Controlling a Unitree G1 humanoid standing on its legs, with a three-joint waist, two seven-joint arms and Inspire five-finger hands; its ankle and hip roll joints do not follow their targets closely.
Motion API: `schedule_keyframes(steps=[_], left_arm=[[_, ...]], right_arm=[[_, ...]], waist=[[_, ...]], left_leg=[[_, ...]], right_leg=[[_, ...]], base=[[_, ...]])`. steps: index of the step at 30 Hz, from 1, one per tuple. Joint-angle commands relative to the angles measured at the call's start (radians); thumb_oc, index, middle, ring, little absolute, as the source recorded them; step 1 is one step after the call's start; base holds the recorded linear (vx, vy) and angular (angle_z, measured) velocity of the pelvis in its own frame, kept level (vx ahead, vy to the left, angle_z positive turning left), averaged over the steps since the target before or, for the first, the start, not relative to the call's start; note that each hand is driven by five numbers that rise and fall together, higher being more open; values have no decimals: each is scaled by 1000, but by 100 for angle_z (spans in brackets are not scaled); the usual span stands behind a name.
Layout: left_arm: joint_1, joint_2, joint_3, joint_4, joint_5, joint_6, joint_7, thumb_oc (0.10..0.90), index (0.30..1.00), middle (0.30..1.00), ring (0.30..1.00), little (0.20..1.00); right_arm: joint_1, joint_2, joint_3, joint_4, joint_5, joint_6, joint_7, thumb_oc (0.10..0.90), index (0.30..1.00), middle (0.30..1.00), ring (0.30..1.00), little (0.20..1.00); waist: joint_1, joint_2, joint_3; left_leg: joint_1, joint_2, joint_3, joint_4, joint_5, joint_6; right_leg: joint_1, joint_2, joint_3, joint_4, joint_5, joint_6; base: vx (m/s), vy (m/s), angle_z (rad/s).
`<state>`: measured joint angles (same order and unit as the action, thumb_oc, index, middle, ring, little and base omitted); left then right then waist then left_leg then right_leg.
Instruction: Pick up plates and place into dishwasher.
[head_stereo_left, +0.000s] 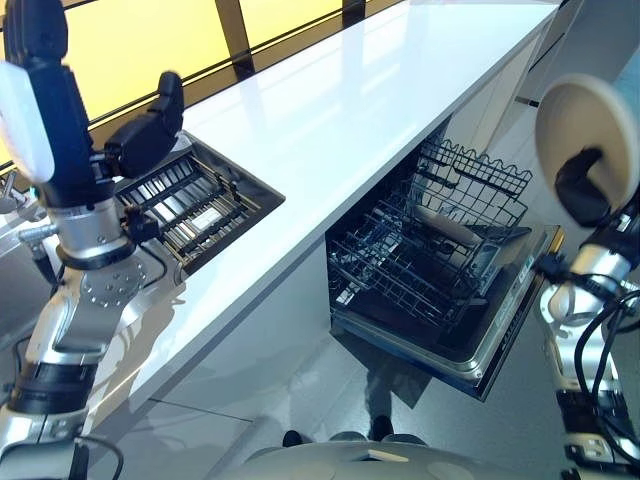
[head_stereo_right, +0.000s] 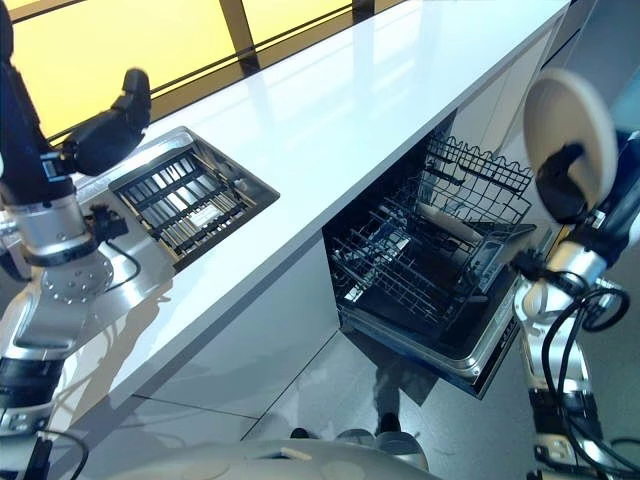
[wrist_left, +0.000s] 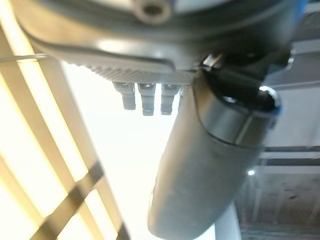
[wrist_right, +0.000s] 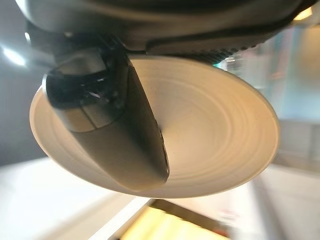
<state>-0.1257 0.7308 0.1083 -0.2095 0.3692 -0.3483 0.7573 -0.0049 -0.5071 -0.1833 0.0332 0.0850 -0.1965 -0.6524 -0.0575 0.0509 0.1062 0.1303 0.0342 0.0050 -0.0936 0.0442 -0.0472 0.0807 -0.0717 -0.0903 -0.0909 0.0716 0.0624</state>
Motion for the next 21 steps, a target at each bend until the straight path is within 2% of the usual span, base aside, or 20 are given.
schedule_keyframes(steps=[1,7,15,21], left_arm=[[-37,39,99,36,-68,-18,18,800,900,900,900,900],[-15,24,116,68,-72,0,9,800,900,900,900,900],[-10,31,114,81,-98,31,-15,800,900,900,900,900],[-6,30,111,85,-118,44,-32,800,900,900,900,900]], right_arm=[[-62,-8,1,-47,-27,-48,110,100,300,300,300,200],[-22,35,87,71,-49,-25,209,100,300,300,300,200],[-18,28,172,145,-102,3,298,100,300,300,300,200],[-29,18,241,183,-162,76,318,100,300,300,300,200]], waist=[[5,-6,-58],[8,-7,-50],[23,-7,-36],[37,-7,-27]], left_leg=[[15,-89,41,13,-114,79],[14,-85,41,11,-110,73],[8,-85,29,8,-106,67],[5,-83,24,8,-103,63]], right_leg=[[8,85,-23,124,-178,-5],[10,78,-39,124,-177,-4],[9,66,-67,128,-182,-1],[11,59,-85,126,-182,1]], base=[[-2,-2,-5],[-1,-2,0],[-12,-2,4],[-14,-10,8]])
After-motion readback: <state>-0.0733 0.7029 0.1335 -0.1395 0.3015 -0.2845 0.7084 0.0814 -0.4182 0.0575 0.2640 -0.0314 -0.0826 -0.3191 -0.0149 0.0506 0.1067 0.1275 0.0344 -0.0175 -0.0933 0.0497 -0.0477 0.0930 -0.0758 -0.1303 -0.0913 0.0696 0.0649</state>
